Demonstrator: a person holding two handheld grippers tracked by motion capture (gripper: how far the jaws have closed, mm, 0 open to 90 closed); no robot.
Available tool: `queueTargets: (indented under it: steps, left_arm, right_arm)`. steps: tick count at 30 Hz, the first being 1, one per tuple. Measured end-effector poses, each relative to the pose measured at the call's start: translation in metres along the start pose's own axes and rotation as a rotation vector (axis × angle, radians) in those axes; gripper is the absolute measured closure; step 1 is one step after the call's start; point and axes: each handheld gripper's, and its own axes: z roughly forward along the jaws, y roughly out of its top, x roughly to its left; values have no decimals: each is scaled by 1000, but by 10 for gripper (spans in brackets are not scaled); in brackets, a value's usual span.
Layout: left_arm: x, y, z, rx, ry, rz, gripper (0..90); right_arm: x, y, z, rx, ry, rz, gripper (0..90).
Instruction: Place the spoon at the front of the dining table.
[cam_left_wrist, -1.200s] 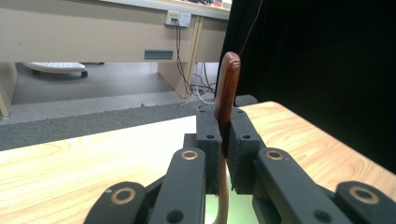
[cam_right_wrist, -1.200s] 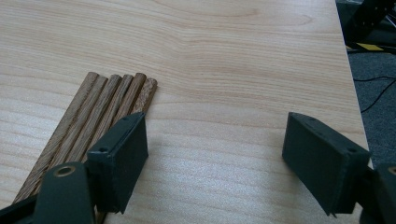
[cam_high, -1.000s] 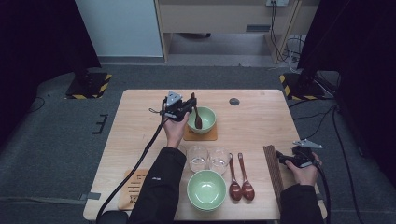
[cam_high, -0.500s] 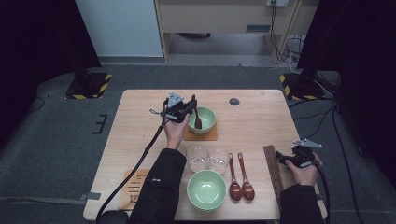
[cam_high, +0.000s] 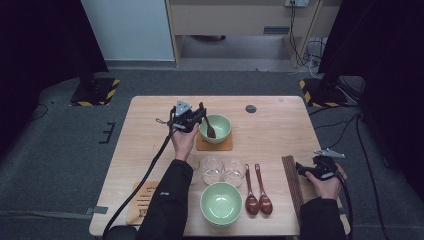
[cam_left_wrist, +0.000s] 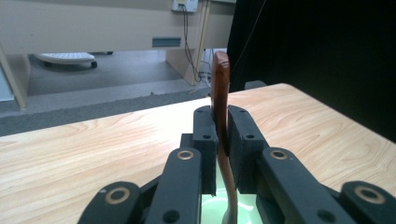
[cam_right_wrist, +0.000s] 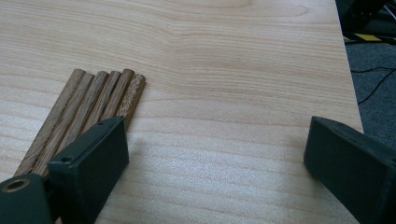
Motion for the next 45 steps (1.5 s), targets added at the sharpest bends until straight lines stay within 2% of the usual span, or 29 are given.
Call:
queueTargets:
  steps: [6, 8, 19, 29, 37, 40, 43, 45]
  left_arm:
    - [-2, 2, -4, 41, 31, 74, 782]
    - [-2, 2, -6, 47, 31, 87, 777]
    - [8, -2, -15, 72, 44, 94, 744]
    - [12, -5, -20, 117, 61, 121, 700]
    - [17, -10, -21, 148, 59, 118, 661]
    - [18, -12, -22, 175, 62, 124, 642]
    - [19, -14, -22, 215, 74, 159, 620]
    - [19, -16, -22, 228, 61, 166, 605]
  right_arm:
    - [0, 0, 1, 7, -8, 7, 36]
    - [0, 0, 1, 8, -9, 9, 33]
    - [-1, 0, 1, 12, -6, 8, 18]
    - [-1, 1, 2, 17, -11, 8, 6]
    - [-1, 1, 2, 17, -11, 7, 6]
    - [-1, 1, 2, 17, -11, 7, 6]
    - [-1, 1, 2, 17, -11, 7, 6]
    - [-1, 1, 2, 17, -11, 7, 6]
